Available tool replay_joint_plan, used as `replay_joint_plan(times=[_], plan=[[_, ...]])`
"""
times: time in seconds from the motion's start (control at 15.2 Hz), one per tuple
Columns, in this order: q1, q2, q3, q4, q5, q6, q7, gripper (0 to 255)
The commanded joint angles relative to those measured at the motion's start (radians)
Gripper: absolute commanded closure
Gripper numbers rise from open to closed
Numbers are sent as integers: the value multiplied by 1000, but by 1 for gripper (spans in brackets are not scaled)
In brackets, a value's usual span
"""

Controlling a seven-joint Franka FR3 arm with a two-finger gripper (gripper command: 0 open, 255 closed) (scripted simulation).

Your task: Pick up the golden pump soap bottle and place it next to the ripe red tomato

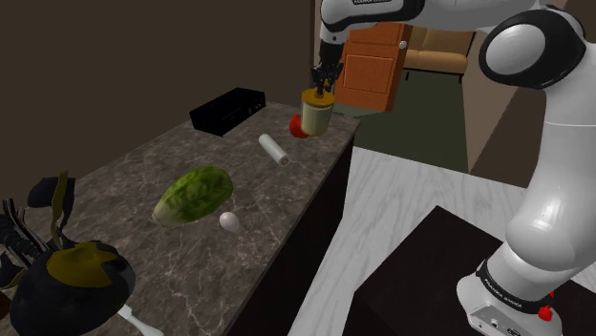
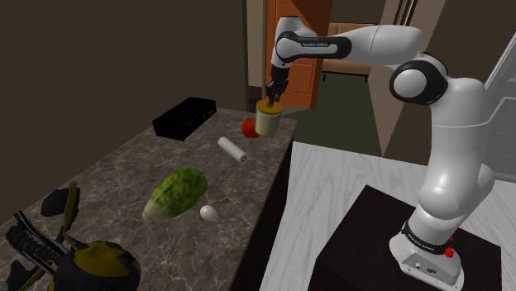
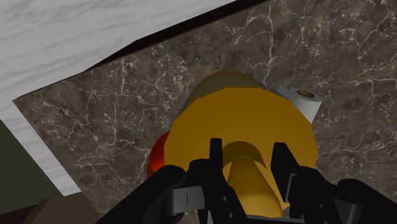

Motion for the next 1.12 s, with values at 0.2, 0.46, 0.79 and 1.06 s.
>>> replay_joint_plan(times=[0.2, 0.46, 0.79, 1.06], plan=[[-6, -9, -1, -78, 2, 71, -2, 255], [-8, -9, -2, -132, 2, 125, -2, 255], [-11, -3, -4, -191, 0, 190, -2, 255], [-11, 6, -5, -232, -3, 239, -2, 255]])
